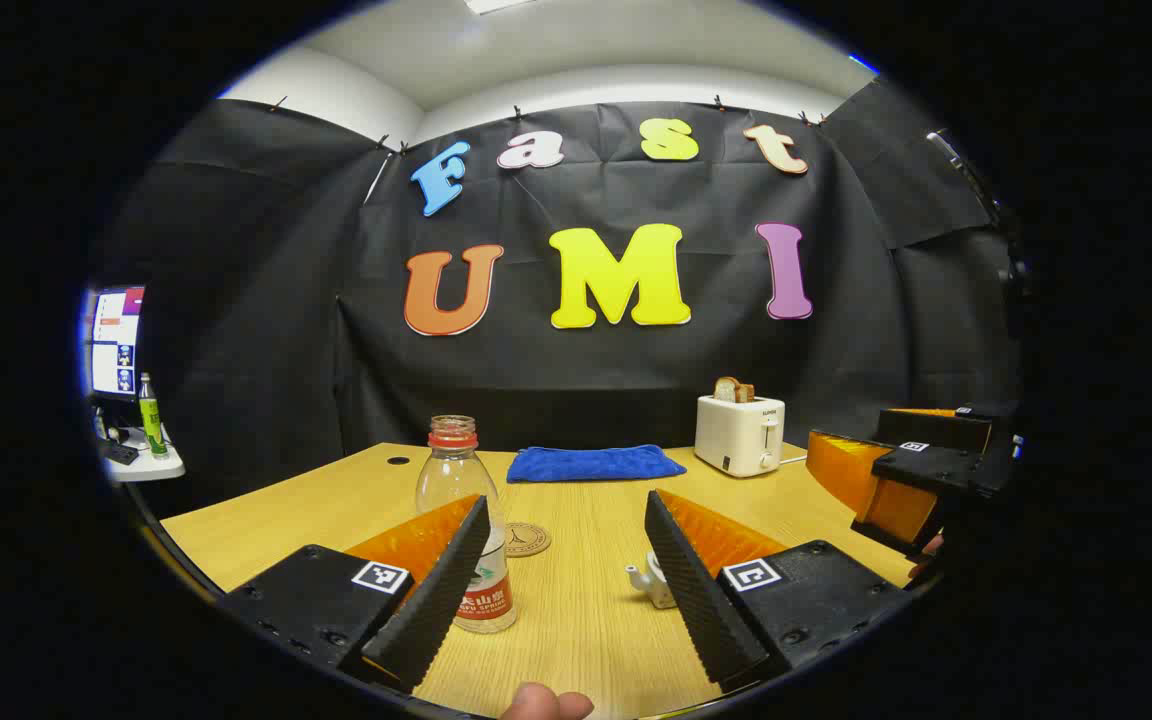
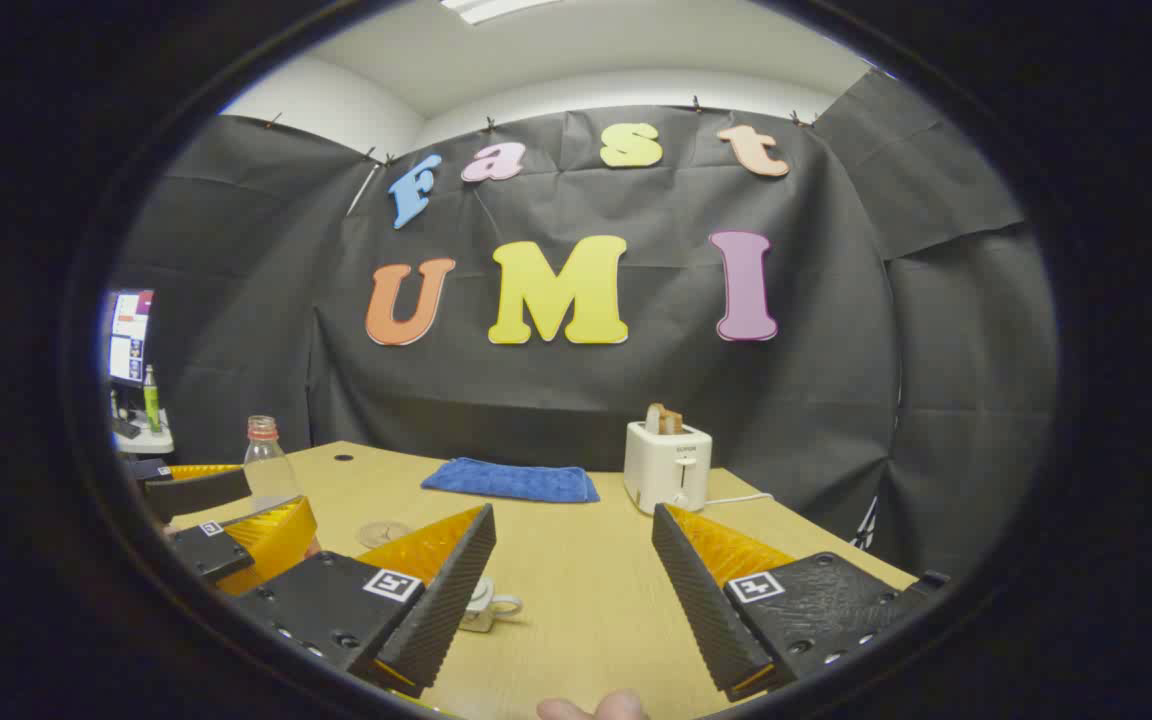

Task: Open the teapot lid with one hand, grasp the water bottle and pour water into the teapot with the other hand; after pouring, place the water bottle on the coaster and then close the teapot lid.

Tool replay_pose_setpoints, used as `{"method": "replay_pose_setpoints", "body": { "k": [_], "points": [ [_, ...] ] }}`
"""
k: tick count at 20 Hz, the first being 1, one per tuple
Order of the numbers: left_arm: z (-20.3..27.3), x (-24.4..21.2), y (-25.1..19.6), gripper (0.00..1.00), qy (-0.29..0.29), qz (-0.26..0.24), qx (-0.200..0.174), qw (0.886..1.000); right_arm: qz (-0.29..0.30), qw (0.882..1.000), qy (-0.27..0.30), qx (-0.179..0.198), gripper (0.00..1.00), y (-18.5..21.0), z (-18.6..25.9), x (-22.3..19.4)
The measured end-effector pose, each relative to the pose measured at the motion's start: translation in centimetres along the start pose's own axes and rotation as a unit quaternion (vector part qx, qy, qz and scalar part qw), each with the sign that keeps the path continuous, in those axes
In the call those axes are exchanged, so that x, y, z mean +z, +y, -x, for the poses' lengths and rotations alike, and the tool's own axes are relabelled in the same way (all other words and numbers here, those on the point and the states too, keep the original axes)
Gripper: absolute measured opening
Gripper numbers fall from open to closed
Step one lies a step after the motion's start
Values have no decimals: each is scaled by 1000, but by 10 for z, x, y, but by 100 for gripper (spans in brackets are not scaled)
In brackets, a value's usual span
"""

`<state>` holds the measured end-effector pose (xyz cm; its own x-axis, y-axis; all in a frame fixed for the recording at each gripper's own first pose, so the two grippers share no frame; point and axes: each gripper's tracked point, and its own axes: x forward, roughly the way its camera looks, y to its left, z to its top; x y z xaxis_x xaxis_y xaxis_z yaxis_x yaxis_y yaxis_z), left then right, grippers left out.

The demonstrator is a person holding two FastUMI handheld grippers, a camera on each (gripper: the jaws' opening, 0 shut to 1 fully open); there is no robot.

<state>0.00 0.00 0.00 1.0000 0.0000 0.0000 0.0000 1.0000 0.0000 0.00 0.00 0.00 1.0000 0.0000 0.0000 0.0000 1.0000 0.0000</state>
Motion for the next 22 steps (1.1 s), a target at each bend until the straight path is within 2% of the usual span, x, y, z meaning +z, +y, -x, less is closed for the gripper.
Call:
{"method": "replay_pose_setpoints", "body": {
  "k": [16,22],
  "points": [
    [1,-4,6,98,9,-2,1,1000,4,1000,11,21,95,14,-5,-10],
    [9,-8,22,98,15,-2,13,1000,5,998,40,39,95,33,-16,-38]
  ]
}}
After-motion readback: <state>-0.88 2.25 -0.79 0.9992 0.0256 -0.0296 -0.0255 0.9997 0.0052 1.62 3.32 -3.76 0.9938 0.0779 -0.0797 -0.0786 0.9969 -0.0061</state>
